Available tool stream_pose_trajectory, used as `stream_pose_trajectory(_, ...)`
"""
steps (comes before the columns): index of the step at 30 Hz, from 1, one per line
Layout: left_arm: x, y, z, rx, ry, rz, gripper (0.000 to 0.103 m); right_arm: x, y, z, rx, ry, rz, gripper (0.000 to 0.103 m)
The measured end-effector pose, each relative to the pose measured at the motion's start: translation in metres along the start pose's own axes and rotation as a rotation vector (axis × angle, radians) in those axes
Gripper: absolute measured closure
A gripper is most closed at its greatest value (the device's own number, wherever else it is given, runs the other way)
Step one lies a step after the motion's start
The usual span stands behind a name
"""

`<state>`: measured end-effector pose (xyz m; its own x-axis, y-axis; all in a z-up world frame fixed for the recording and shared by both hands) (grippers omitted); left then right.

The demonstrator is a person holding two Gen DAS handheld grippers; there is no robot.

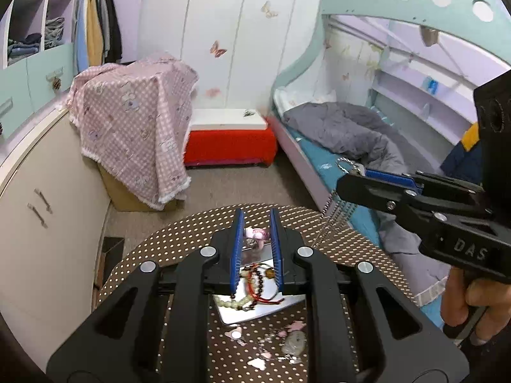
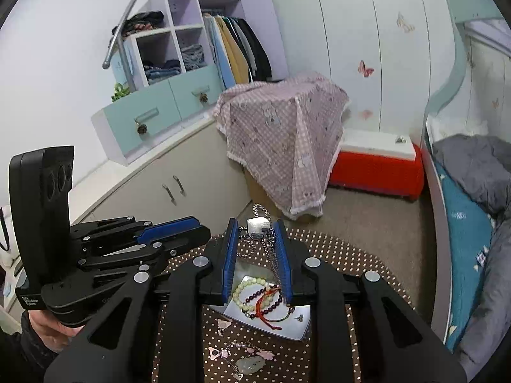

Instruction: Organize jewelry

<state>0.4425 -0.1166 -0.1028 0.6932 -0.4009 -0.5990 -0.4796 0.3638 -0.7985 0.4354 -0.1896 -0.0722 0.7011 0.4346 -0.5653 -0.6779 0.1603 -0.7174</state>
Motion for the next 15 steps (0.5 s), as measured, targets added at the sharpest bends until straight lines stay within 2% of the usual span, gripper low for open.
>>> stream_pose_trajectory(1, 0.005, 0.003, 0.002, 0.003, -0.014, 0.003, 0.086, 0.006, 0.002, -0.003, 0.011, 0.003, 0.012, 0.082)
stream_pose_trajectory(2, 0.008, 0.004, 0.003, 0.007, -0.023, 0.010, 0.081, 0.012, 0.004, -0.008, 0.029, 0.011, 0.024, 0.080)
stream_pose_trajectory(3, 0.012, 0.007, 0.004, 0.009, -0.037, 0.022, 0.068, 0.016, 0.005, -0.011, 0.040, 0.017, 0.033, 0.080)
stream_pose_trajectory(4, 0.014, 0.011, 0.009, 0.003, -0.066, 0.032, 0.024, 0.019, 0.007, -0.016, 0.054, 0.026, 0.040, 0.077)
stream_pose_trajectory(5, 0.011, 0.011, 0.014, -0.008, -0.088, 0.009, 0.009, 0.020, 0.007, -0.021, 0.081, 0.034, 0.032, 0.059)
stream_pose_trajectory(6, 0.008, 0.011, 0.017, -0.009, -0.101, -0.014, 0.009, 0.018, 0.005, -0.025, 0.105, 0.040, 0.018, 0.028)
stream_pose_trajectory(8, 0.004, 0.014, 0.021, -0.015, -0.101, -0.010, 0.009, 0.009, 0.002, -0.034, 0.142, 0.061, -0.035, 0.009)
stream_pose_trajectory(15, -0.029, 0.015, 0.031, -0.031, -0.155, -0.046, 0.009, -0.016, 0.002, -0.046, 0.185, 0.109, -0.079, 0.008)
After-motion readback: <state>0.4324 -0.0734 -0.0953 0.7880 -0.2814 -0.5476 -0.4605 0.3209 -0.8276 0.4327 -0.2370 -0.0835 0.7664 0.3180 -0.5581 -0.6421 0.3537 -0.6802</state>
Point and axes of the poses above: each gripper's, at about its wrist camera, not at the fingertips, and x roughly the way its jaws point, z to its left, y to its underside, the point moved 9 cm from there along x, roughly the way its jaws point, and after that the axes turned 14 degrees about x, right-handed, at the moved point
